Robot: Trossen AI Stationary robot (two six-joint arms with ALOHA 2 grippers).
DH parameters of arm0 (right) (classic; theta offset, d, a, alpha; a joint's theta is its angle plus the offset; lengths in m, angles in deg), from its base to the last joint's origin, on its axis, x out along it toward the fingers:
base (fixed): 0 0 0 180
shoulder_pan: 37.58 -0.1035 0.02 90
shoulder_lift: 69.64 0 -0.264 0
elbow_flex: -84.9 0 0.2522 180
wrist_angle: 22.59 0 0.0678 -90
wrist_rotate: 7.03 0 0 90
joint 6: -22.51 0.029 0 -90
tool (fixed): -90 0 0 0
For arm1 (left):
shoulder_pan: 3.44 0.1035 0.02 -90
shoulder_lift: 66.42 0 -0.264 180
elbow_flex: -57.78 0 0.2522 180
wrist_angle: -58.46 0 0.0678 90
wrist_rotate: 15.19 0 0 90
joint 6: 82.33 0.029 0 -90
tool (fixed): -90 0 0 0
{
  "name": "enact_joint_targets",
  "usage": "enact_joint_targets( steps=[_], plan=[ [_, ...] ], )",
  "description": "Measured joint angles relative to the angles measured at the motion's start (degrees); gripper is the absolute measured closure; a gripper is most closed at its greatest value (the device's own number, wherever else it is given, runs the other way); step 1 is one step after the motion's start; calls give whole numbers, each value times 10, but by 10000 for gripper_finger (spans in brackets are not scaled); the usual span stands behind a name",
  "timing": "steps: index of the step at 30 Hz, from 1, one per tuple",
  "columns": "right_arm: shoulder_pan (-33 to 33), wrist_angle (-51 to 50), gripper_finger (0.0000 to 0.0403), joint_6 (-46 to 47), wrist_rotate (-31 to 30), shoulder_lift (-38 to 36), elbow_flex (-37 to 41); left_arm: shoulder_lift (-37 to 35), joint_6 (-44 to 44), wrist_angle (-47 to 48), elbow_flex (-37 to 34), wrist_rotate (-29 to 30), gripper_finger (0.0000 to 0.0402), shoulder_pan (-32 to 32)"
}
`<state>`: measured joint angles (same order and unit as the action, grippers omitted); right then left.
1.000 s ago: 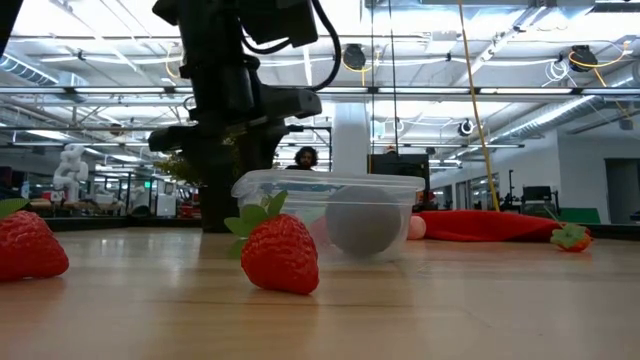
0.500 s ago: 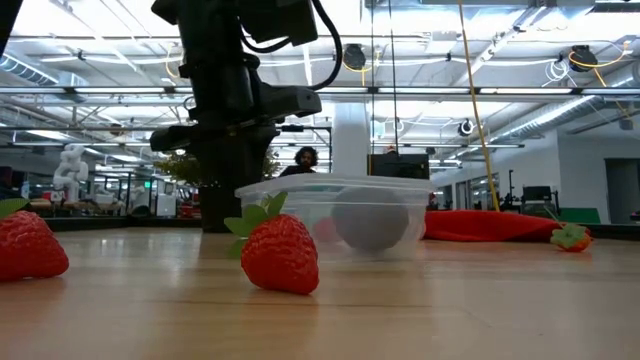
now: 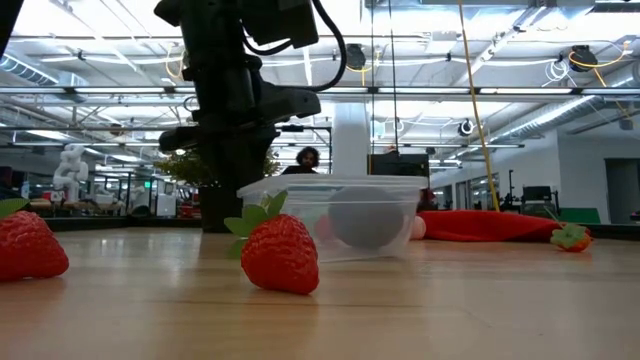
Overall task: Pick and placing Produce into tupperware
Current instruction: Adjust the transparent bin
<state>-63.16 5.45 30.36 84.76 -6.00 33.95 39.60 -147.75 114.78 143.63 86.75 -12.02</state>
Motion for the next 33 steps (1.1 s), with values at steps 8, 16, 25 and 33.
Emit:
enact_joint_targets(
  steps=[8, 16, 25, 33],
  plan=[
    [0, 0, 161, 0, 0, 0, 0, -1, 50, 4, 0, 1, 377, 2],
    [0, 0, 161, 0, 0, 0, 0, -1, 111, 7, 0, -2, 372, 19],
    [0, 0, 161, 0, -2, 0, 0, -1, 193, 6, 1, -25, 371, 35],
    [0, 0, 161, 0, -2, 0, 0, -1, 231, 6, 1, -30, 371, 38]
  ],
)
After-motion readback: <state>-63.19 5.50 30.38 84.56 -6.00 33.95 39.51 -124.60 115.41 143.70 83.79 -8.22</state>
